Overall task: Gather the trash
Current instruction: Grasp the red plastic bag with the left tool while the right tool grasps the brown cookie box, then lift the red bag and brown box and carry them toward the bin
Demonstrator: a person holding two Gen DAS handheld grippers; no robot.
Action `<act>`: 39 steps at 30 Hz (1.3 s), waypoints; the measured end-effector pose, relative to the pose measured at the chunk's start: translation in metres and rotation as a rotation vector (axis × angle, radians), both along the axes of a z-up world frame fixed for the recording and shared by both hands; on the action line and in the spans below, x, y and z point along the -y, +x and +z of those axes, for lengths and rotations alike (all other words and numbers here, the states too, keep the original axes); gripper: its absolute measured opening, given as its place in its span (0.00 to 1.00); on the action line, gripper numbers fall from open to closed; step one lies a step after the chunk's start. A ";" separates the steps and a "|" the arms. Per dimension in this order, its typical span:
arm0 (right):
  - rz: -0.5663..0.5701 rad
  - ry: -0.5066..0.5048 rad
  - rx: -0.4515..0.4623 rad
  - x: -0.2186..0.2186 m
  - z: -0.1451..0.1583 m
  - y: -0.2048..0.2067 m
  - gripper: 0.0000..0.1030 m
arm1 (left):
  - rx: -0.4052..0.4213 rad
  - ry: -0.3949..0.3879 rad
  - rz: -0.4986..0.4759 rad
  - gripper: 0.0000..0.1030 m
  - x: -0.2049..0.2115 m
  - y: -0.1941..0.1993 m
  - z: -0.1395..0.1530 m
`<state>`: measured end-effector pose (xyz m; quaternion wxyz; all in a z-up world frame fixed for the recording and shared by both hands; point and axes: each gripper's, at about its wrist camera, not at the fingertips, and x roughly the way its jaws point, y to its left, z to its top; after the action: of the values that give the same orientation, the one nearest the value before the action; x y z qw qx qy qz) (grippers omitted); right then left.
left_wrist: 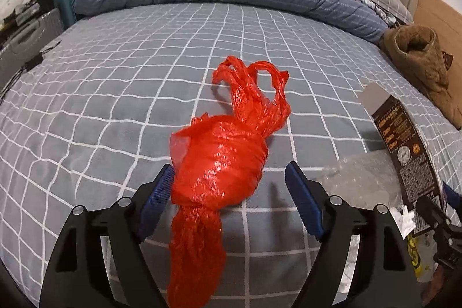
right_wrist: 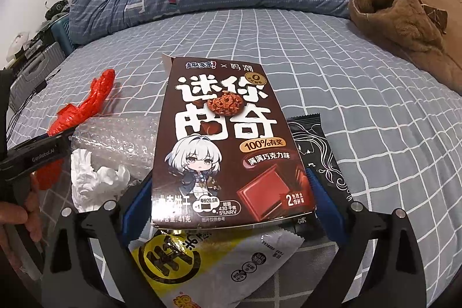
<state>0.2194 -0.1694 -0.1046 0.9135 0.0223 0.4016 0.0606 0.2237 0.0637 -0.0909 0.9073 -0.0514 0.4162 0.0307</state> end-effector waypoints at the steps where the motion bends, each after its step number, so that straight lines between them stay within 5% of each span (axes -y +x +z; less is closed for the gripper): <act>1: 0.001 -0.001 0.000 0.001 0.000 0.000 0.89 | 0.000 0.001 0.002 0.75 -0.001 0.001 0.000; 11: 0.002 -0.022 0.011 0.000 0.000 0.000 0.89 | -0.021 0.006 -0.028 0.49 0.003 0.009 -0.006; 39: -0.035 -0.066 0.131 -0.007 0.050 -0.039 0.87 | 0.003 0.036 -0.056 0.47 0.013 -0.037 0.032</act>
<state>0.1802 -0.1620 -0.0546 0.9390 -0.0047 0.3423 0.0326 0.1872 0.0509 -0.0593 0.9091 -0.0236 0.4157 0.0125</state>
